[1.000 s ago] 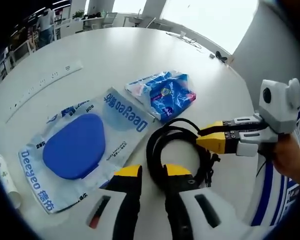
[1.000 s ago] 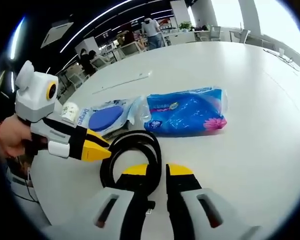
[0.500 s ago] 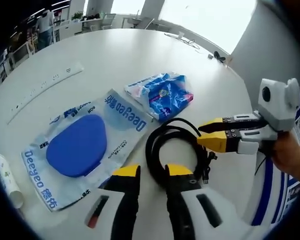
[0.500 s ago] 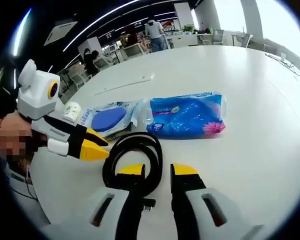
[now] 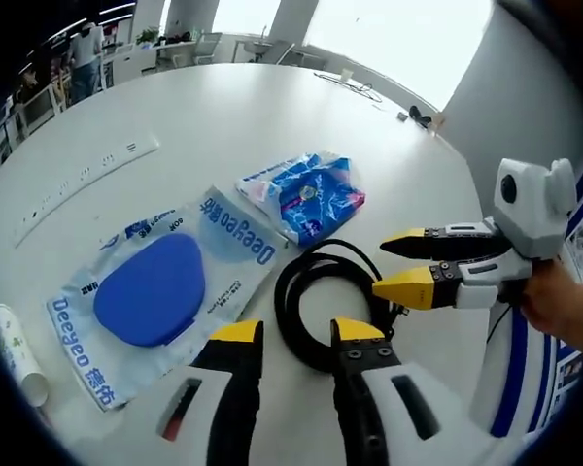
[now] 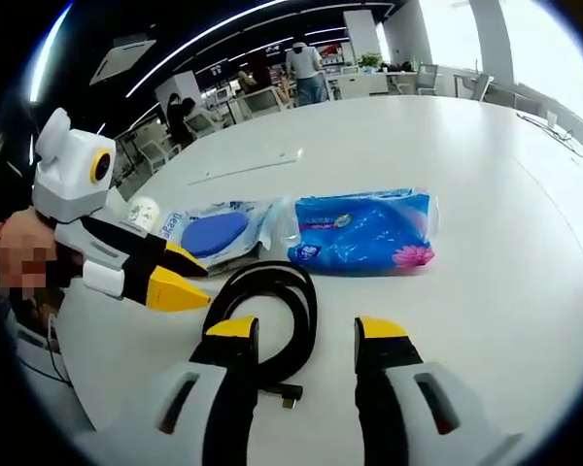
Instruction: Arrange the tabletop items into an orderly group along one side of the table until the central work area is clear of visible clutter.
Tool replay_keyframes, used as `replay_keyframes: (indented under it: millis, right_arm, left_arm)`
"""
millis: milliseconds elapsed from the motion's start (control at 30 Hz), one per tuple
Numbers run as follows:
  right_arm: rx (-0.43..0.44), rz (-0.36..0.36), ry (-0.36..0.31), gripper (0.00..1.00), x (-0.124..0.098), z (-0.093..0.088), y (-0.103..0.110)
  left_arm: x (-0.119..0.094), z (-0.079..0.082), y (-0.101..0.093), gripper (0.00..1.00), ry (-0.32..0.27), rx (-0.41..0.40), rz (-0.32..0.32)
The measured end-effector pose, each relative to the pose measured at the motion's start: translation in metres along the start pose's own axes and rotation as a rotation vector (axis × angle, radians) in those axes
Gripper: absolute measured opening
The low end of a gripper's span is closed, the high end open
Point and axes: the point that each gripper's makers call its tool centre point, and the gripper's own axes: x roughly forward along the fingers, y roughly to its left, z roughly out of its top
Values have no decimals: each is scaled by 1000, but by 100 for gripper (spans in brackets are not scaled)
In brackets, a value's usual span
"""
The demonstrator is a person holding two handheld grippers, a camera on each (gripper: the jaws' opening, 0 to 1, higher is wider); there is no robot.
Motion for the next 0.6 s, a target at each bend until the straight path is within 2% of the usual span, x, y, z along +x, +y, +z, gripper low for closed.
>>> replay_keyframes:
  millis: [333, 600]
  right_arm:
    - [-29, 25, -16, 47, -7, 13, 8]
    - [-52, 41, -27, 55, -11, 23, 15]
  left_arm:
    - [-11, 1, -5, 38, -11, 9, -23]
    - [-26, 8, -5, 46, -40, 16, -31]
